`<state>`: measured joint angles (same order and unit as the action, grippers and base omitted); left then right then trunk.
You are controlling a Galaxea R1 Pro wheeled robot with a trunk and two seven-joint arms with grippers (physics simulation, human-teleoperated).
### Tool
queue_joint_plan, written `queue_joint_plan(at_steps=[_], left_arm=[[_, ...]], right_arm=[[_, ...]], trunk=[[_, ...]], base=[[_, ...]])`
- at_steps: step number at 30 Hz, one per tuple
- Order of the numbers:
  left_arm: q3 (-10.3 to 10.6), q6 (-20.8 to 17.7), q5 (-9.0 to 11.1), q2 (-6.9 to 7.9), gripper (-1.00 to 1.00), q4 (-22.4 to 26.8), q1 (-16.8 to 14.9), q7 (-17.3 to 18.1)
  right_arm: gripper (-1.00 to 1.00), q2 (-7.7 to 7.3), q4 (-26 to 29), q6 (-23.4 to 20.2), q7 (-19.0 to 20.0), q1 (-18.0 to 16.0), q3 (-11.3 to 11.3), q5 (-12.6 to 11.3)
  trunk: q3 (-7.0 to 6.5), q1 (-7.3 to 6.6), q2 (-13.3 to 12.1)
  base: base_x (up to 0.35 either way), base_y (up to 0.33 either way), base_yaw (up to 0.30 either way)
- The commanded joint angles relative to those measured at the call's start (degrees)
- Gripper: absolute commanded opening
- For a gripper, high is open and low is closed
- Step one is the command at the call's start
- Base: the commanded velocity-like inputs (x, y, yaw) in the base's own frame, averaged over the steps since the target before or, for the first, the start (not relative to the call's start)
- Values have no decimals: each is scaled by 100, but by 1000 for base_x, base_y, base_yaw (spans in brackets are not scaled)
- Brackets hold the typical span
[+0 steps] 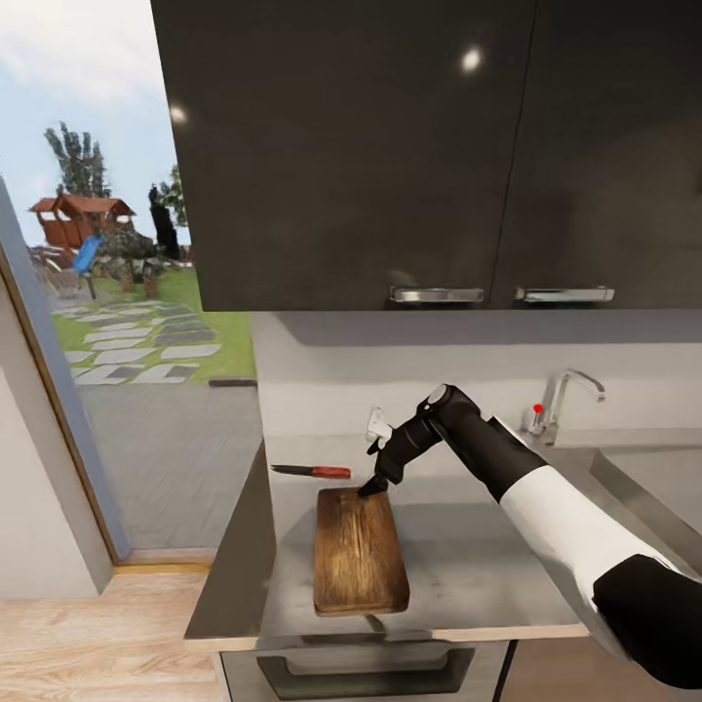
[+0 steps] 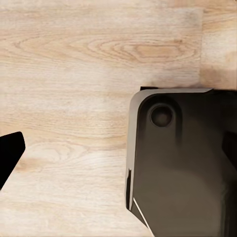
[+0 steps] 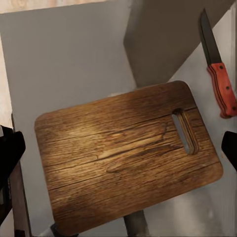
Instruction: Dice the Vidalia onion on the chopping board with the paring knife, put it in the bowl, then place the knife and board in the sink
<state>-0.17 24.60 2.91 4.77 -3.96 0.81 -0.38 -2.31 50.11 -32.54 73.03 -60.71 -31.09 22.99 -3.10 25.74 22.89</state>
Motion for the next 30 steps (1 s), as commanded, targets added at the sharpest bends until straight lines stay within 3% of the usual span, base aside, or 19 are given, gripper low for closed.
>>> queue_joint_plan(at_steps=[1, 14, 30], left_arm=[[1, 26, 30, -1, 100, -13, -1, 3], [1, 19, 32, -17, 100, -17, -1, 3], [0, -49, 34, -14, 100, -24, 4, 3]], right_arm=[[100, -4, 8, -50, 19, -2, -11, 14], [100, -15, -167, -21, 4, -2, -11, 13], [100, -10, -272, -7, -2, -2, -11, 13]], trunk=[[0, 4, 3], [0, 4, 3], [0, 4, 3]], base=[[153, 41, 0], [25, 4, 0], [157, 0, 0]])
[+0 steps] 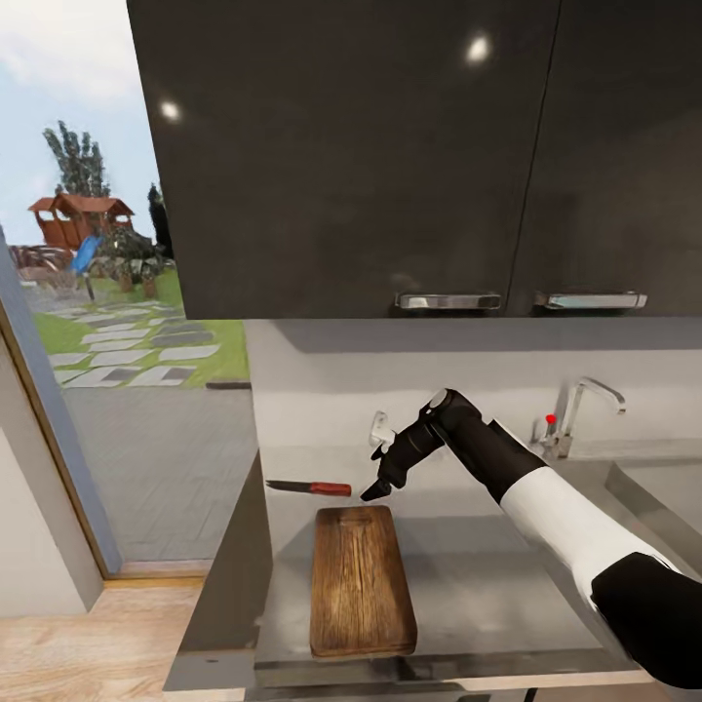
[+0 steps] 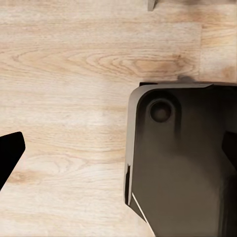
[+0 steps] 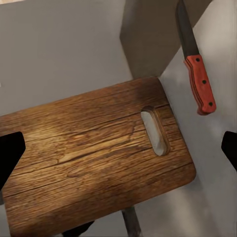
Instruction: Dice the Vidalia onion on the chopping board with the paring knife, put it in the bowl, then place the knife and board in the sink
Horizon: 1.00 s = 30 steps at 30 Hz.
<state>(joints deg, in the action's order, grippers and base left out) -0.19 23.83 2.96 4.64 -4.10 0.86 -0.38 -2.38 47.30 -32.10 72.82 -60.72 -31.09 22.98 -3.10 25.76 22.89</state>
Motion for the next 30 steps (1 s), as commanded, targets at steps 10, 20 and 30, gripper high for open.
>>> queue_joint_plan(at_steps=[10, 20, 30], left_arm=[[3, -4, 29, 2, 100, -12, 2, 0], [4, -10, 29, 2, 100, -12, 2, -2], [3, -11, 29, 1, 100, -12, 2, 2]], right_arm=[[100, -16, -18, 175, 26, -2, -11, 13], [100, -8, -152, 256, 22, -2, -11, 13], [100, -8, -165, 257, 21, -2, -11, 13]], trunk=[[1, 2, 3], [19, 2, 3], [104, 2, 3]], base=[[5, 0, 0], [0, 0, 0], [0, 0, 0]])
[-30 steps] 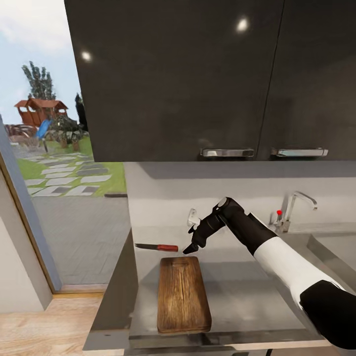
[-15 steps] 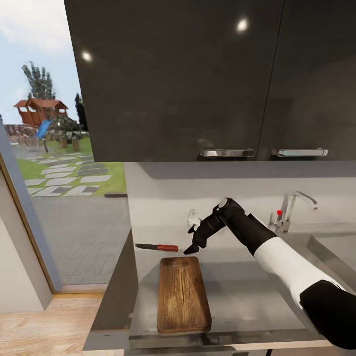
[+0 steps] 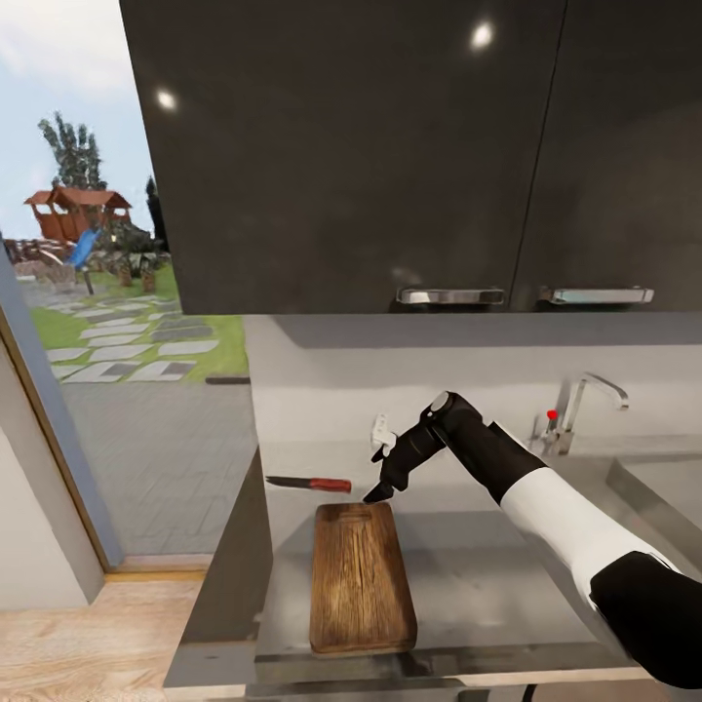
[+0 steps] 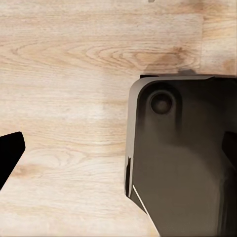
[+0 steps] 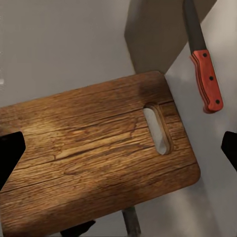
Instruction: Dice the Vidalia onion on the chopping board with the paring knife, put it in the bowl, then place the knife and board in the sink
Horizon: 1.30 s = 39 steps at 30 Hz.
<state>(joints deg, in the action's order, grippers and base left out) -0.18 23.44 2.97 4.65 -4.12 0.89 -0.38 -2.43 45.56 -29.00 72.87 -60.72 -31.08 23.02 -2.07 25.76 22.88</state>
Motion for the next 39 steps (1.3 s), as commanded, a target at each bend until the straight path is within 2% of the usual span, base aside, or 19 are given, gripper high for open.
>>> queue_joint_plan(at_steps=[1, 13, 24, 39], left_arm=[[2, 27, 29, -2, 100, -10, -1, 3], [1, 23, 29, -1, 100, -10, -1, -3], [0, 23, 29, 0, 100, -10, -1, 3], [0, 23, 29, 0, 100, -10, -1, 3]], right_arm=[[100, -3, 11, -53, 17, -2, -12, 10], [100, -4, 9, -44, 16, -2, -12, 10], [100, -2, 6, -41, 11, -2, -12, 10], [100, 16, -53, -35, 8, 0, -15, 10]], trunk=[[10, 2, 4], [60, 2, 4], [60, 2, 4], [60, 2, 4]], base=[[0, 0, 0], [131, -53, 0], [13, -2, 0], [0, 127, 0]])
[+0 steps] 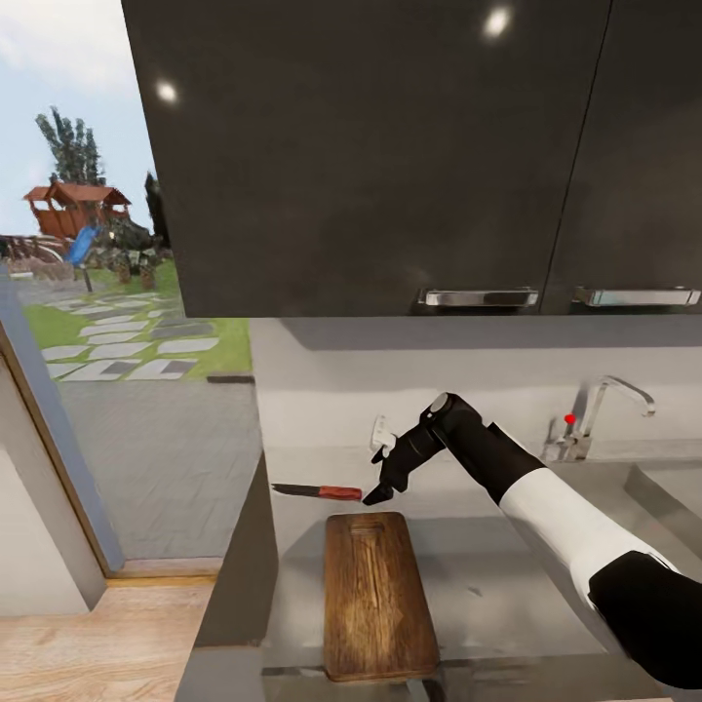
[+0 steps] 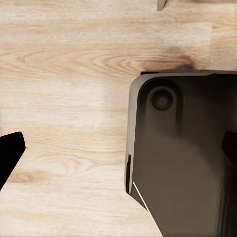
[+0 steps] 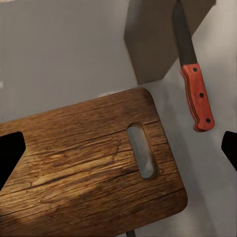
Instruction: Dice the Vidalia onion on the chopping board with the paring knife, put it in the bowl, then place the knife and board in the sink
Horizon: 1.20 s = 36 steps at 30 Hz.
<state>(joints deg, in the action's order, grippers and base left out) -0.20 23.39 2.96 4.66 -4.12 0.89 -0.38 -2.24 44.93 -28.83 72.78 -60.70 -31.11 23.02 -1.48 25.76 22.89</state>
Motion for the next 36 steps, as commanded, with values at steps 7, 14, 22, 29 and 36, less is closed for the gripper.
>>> queue_joint_plan(at_steps=[7, 14, 22, 29, 36], left_arm=[[2, 27, 29, -8, 100, -10, -1, 3], [4, 26, 31, -27, 100, -12, -1, -3], [2, 18, 48, -96, 100, -27, 16, -15], [-3, 20, 70, -446, 100, -28, 144, -44], [-67, 25, 233, -522, 100, -28, 218, -280]], right_arm=[[100, -5, -17, -52, 17, 3, -9, 10], [100, -1, -19, -48, 10, 2, -13, 10], [100, -4, -20, -49, 8, 3, -10, 10], [100, -1, -20, -47, 8, 4, -12, 10], [100, -18, -35, -44, 8, 5, -9, 10]], trunk=[[1, 2, 3], [7, 2, 3], [27, 2, 3], [44, 2, 3], [57, 2, 3]], base=[[0, 13, 0], [0, 0, 0], [0, 0, 0], [0, 0, 0], [0, 0, 0]])
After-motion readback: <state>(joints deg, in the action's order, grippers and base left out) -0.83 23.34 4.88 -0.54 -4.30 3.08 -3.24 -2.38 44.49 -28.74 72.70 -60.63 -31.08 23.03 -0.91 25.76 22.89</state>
